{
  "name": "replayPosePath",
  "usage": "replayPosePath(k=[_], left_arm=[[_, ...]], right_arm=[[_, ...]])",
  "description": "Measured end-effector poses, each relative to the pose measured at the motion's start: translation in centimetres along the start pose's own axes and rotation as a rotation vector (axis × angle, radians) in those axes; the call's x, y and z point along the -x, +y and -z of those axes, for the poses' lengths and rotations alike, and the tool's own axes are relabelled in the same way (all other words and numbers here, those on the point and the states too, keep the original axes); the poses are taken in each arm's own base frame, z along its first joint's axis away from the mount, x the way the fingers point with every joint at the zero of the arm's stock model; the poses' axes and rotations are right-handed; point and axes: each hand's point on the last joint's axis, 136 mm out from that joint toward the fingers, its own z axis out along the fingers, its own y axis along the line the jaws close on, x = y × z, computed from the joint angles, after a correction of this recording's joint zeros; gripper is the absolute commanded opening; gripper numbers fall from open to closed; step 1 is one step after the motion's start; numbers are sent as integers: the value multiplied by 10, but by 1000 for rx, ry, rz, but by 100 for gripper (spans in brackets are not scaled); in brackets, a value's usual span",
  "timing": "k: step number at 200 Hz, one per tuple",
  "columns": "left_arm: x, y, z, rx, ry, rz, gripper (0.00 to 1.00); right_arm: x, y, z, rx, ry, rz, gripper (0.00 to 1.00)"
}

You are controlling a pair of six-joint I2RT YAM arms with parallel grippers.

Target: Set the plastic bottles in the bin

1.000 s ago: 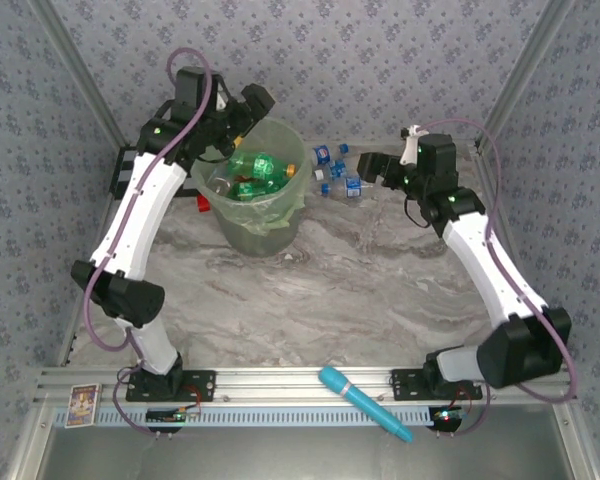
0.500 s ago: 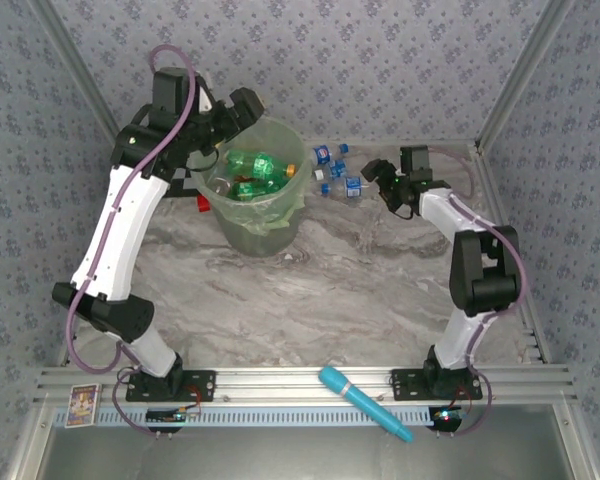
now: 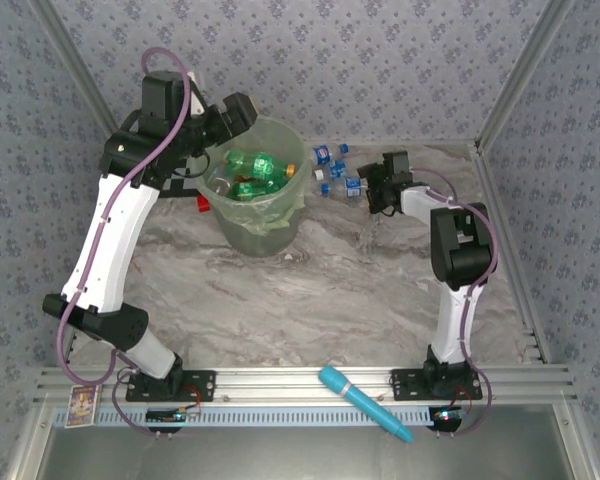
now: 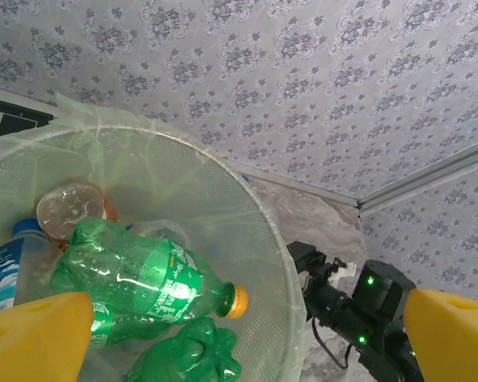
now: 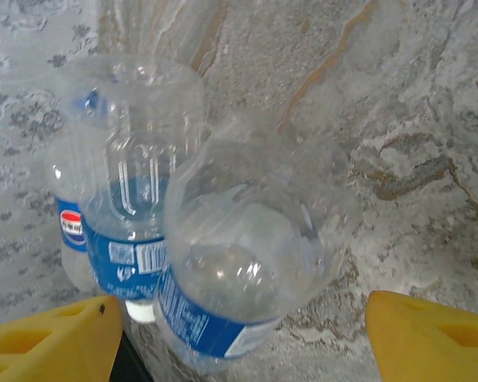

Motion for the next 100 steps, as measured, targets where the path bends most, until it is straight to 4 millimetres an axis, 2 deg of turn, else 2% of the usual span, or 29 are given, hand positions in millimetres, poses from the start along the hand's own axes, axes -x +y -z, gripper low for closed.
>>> replayPosePath(k=[49, 100], left_arm=[[2, 11, -2, 27, 2, -3, 100], [-1, 26, -4, 59, 11, 9, 100]], right_arm=[[7, -5, -24, -3, -31, -116, 82], [12, -2, -29, -3, -51, -208, 79]])
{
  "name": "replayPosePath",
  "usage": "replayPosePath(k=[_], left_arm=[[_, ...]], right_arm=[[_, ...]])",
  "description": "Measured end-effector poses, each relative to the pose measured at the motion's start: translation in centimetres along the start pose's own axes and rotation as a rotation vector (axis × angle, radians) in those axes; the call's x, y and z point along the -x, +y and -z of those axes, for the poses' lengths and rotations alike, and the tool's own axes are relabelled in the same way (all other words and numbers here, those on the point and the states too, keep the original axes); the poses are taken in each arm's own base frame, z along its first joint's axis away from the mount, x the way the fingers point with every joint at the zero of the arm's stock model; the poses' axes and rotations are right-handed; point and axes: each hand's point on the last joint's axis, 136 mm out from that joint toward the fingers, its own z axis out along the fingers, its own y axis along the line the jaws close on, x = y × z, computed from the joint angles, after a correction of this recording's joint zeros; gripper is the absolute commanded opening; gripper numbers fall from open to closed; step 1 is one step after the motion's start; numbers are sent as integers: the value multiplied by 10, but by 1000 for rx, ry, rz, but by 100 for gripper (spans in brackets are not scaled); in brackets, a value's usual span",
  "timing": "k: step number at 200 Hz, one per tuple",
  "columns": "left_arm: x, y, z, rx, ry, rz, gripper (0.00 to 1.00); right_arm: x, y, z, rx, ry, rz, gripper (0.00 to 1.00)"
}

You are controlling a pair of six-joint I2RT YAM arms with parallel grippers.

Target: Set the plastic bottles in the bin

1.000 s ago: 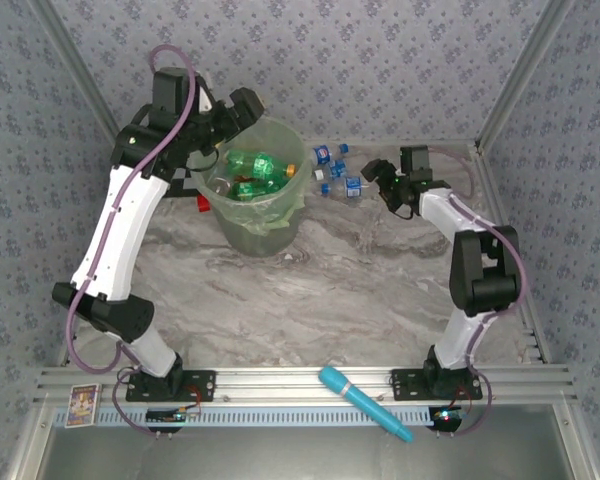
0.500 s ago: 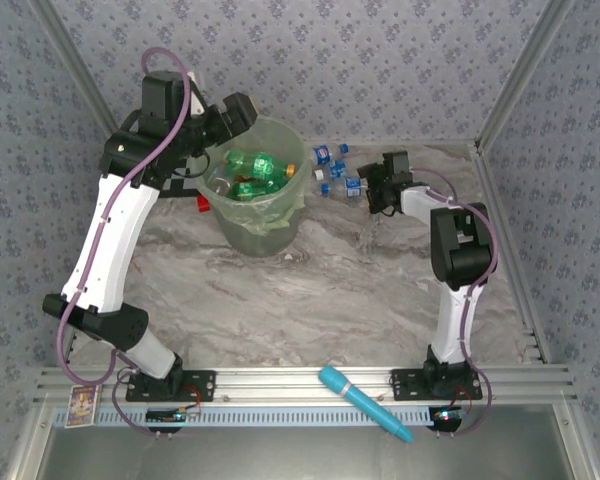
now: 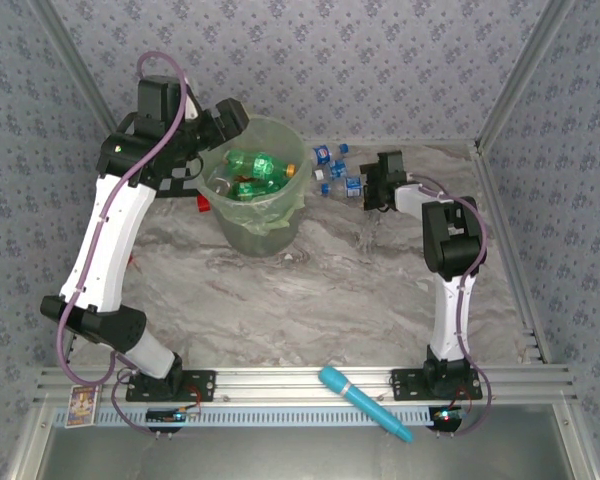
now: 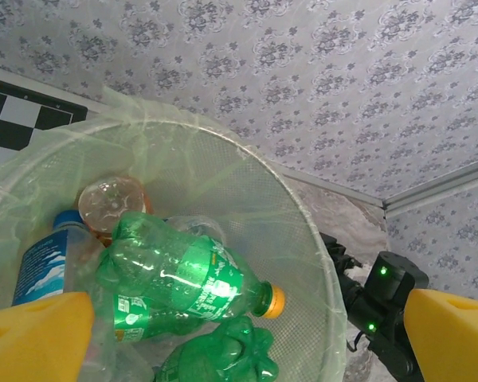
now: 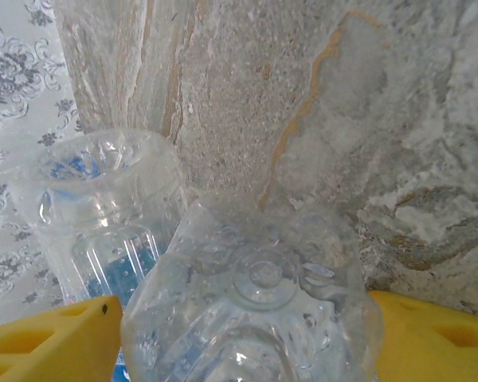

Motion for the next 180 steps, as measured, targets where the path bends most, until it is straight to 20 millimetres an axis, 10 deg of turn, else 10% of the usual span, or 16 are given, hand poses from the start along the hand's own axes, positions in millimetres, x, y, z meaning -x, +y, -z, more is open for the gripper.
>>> replayPosePath(k=[35, 95, 180], left_arm=[[3, 3, 3, 2, -11, 5, 100], [5, 4, 7, 0, -17, 7, 100], [-4, 12, 18, 11, -19, 17, 100]], right_arm=[[0, -1, -4, 6, 11, -43, 57], [0, -5, 3, 45, 17, -43, 53], [10, -21, 93, 75, 6, -52, 53]])
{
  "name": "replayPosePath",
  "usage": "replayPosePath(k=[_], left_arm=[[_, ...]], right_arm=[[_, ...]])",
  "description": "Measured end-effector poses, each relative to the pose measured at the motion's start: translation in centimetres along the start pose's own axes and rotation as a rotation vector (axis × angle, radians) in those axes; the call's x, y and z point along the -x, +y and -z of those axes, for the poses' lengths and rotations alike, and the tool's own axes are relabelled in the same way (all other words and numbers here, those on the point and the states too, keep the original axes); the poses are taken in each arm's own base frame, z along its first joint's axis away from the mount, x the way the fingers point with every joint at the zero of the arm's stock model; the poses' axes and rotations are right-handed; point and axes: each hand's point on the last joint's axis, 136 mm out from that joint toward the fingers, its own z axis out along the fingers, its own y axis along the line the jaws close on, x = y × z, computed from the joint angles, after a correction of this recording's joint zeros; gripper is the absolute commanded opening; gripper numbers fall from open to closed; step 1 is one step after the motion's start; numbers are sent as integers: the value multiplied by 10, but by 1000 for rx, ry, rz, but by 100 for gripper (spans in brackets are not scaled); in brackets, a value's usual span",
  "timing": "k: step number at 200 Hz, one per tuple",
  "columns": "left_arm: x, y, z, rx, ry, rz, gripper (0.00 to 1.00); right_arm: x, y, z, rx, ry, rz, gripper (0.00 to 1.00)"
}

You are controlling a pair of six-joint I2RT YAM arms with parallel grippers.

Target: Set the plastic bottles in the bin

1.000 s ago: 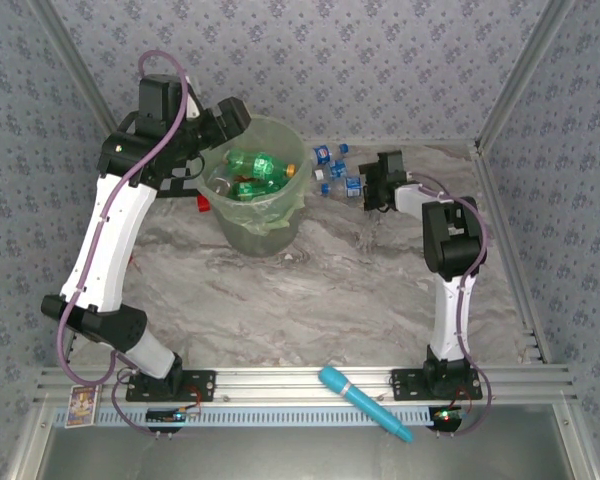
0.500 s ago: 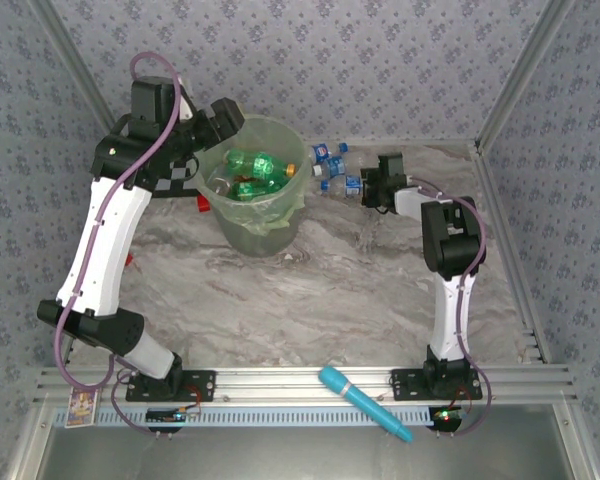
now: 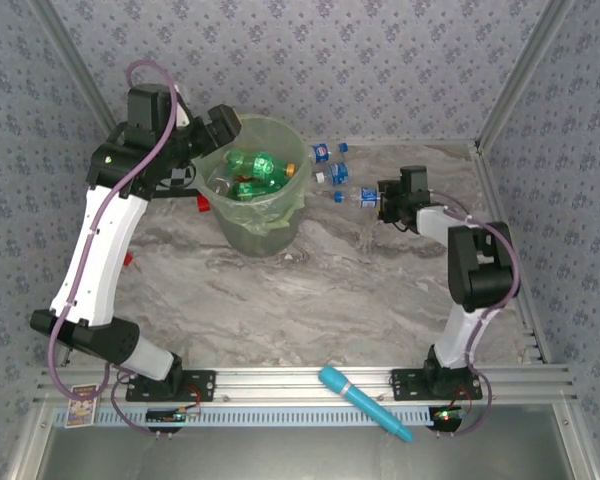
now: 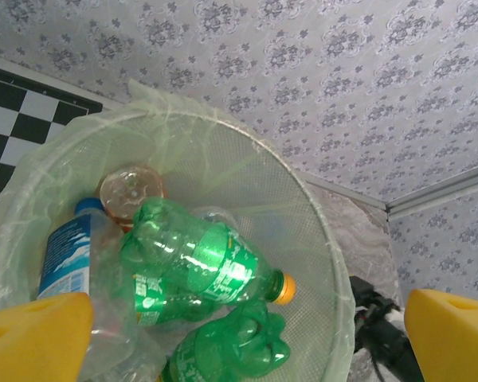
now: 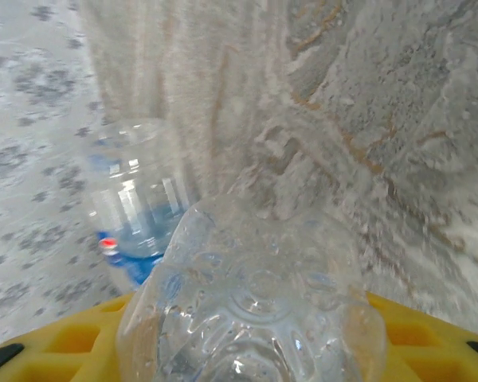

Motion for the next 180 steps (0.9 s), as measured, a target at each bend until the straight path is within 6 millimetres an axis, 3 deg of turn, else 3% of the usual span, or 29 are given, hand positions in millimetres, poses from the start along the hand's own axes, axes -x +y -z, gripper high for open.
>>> replayPosePath(k=[60, 94, 144, 180], left_arm=[[-12, 18, 16, 38, -17, 28, 100], [-16, 22, 27, 39, -28, 44, 100], [-19, 24, 48, 19, -50, 46, 100], [-28, 30, 69, 5, -67, 45, 100]], right_arm=[[3, 42, 82, 157, -20, 38, 53], [-10, 61, 118, 222, -24, 66, 52], [-61, 81, 157, 289, -32, 142, 52], [-113, 121, 187, 378, -32, 206, 52]])
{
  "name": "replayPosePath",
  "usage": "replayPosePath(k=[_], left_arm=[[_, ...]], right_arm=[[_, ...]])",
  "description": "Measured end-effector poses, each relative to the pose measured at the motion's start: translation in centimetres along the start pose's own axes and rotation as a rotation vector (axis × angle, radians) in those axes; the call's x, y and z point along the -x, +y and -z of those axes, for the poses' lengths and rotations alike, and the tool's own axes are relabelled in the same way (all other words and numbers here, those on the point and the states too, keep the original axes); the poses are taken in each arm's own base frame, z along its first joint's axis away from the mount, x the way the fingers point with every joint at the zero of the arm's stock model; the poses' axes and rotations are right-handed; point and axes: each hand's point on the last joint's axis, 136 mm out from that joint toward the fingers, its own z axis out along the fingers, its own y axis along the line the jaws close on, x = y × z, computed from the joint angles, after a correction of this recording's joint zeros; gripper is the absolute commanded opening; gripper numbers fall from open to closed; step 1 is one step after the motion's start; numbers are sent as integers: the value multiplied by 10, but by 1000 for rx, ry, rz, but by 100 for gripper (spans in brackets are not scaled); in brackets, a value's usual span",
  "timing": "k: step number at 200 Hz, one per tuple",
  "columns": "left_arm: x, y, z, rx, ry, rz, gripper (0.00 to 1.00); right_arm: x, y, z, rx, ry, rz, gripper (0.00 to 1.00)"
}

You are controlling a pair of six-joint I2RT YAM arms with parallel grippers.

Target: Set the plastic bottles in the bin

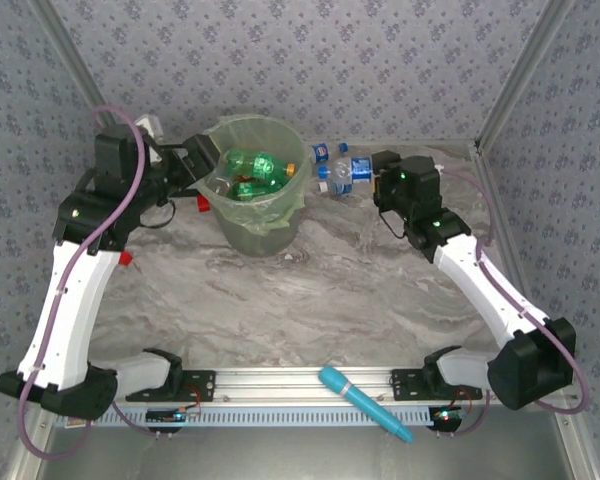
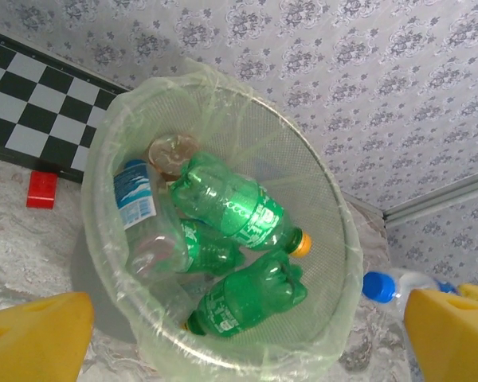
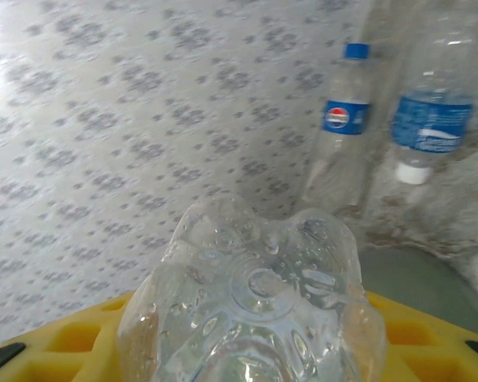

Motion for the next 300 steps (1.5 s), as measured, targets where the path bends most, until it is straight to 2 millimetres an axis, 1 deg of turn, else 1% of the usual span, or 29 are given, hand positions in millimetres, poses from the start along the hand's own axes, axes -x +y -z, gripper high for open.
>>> replayPosePath(k=[31, 44, 59, 79, 125, 146, 158, 176, 196, 209, 227, 237, 241, 243, 251, 260, 300], left_arm=[[-5, 5, 21, -20, -23, 1, 100], [-7, 7, 28, -27, -30, 2, 100], [-10, 9, 35, -33, -37, 7, 100], [-13, 12, 42, -39, -43, 18, 100], [-13, 13, 56, -61, -67, 29, 100], [-12, 12, 63, -72, -79, 29, 100], [-11, 12, 65, -75, -84, 29, 100], [-11, 12, 66, -76, -88, 29, 100], [-11, 12, 66, -73, -90, 25, 100], [-11, 12, 66, -70, -92, 21, 100], [-10, 13, 67, -66, -97, 17, 100], [-10, 13, 67, -63, -99, 17, 100], [-9, 13, 67, -63, -99, 17, 100], [-9, 13, 67, -63, -99, 17, 100], [-9, 13, 67, -63, -99, 17, 100], [-9, 13, 67, -63, -99, 17, 100], [-9, 13, 68, -65, -102, 16, 100]], right_arm=[[-33, 61, 16, 114, -1, 45, 52], [-50, 81, 18, 149, 4, 62, 52], [-66, 96, 17, 173, 1, 82, 52], [-87, 107, 7, 183, -14, 113, 51], [-117, 121, -32, 175, -71, 151, 50], [-130, 122, -50, 169, -89, 157, 51], [-138, 120, -60, 160, -94, 162, 53], [-150, 116, -74, 147, -98, 171, 54], [-158, 113, -84, 133, -102, 181, 54], [-160, 111, -88, 122, -113, 188, 54], [-160, 114, -91, 123, -129, 193, 56], [-160, 116, -92, 122, -137, 194, 61], [-160, 116, -93, 123, -139, 194, 66], [-160, 117, -93, 123, -139, 194, 69], [-160, 118, -93, 124, -142, 199, 86], [-160, 120, -93, 124, -145, 207, 100], [-160, 122, -92, 114, -146, 239, 99]])
